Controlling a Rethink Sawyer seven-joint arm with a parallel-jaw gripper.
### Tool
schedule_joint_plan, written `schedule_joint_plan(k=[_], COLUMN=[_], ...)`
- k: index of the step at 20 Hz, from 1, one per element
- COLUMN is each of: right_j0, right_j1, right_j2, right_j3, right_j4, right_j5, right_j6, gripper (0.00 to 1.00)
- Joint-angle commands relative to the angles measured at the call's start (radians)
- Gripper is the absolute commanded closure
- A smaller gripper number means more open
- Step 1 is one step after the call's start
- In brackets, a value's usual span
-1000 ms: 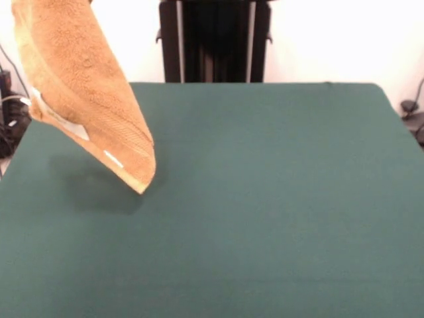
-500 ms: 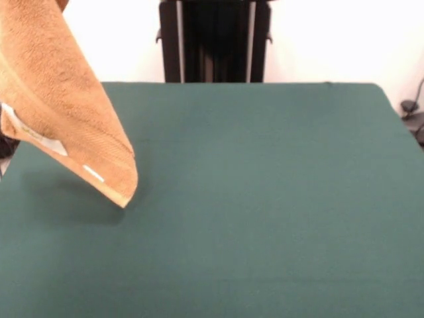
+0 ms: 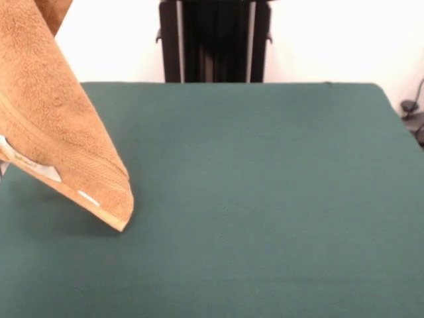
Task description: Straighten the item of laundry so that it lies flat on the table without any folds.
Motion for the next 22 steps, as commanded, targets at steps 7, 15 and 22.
schedule_joint_plan(k=[7, 15, 22], right_j0=[-0.016, -0.043, -0.044], right_j1=[-0.081, -0.199, -0.25], right_j2=[0.052, 0.022, -0.003], right_j3=[0.194, 0.352, 0.479], right_j4=[0.073, 0.14, 0.181], right_j5=[-0.1, -0.183, -0.291], right_j6=[-0.18, -0.097, -0.026], gripper=[1.0, 1.0, 1.0])
